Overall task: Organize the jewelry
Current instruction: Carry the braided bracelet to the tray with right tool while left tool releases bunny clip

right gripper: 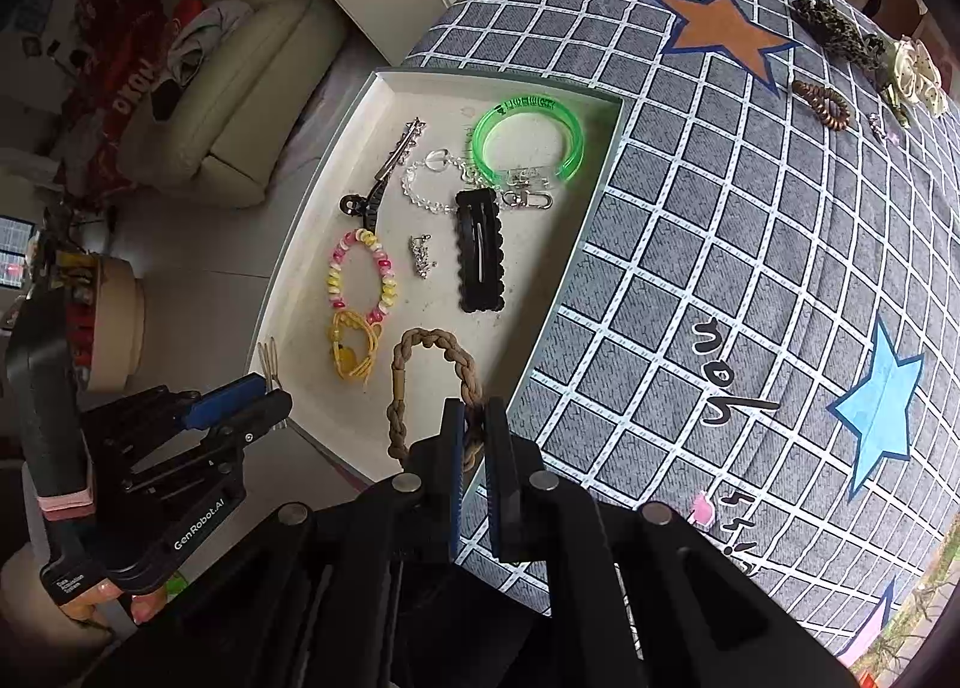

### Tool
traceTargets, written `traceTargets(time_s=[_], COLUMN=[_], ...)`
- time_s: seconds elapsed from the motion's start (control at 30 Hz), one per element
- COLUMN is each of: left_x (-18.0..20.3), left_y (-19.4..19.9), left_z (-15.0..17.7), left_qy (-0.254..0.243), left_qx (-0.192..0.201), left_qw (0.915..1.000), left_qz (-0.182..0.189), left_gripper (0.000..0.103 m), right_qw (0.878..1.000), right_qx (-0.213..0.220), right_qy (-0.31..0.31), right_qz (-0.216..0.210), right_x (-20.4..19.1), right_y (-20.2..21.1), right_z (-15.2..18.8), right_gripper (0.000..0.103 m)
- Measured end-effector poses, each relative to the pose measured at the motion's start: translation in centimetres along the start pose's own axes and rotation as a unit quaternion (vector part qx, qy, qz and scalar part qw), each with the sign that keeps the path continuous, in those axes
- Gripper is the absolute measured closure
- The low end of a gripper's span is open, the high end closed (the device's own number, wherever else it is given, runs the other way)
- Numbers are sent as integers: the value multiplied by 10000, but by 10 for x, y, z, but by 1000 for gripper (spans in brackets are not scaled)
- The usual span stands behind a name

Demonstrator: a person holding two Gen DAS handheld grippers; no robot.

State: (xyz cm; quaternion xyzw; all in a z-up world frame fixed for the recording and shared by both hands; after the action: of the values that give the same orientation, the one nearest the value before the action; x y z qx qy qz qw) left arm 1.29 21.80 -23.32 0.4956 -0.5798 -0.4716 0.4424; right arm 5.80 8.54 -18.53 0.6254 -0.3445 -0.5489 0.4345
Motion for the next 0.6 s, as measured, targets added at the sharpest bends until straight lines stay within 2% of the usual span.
traceTargets(time_s=[0.43,0.6], left_x=[20,24], left_y=[-24,-38], left_z=[-12,-14], left_qy=[-184,-170], left_qx=[-109,-178], left_qw=[9993,9992], left_qz=[313,327], left_gripper=[76,76], right_qw=[9998,9994], right_qx=[-190,-321], right_qy=[40,82], right_qz=[56,71], right_x=[0,-2], right_y=[-20,-36], right_z=[-5,-6], right_gripper=[96,96])
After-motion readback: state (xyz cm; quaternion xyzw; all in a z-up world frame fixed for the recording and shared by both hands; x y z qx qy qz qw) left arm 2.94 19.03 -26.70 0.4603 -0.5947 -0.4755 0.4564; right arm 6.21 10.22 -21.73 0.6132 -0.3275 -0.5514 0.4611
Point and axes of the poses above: each gripper's, at about its wrist camera, not at the fingertips, and y roughly against the way its jaws point, x to its right, z to its underside, the point moved 9 cm from there along -y, roughly the way its jaws point, and after that the axes turned 11 degrees about -y, right-handed, at the moved point
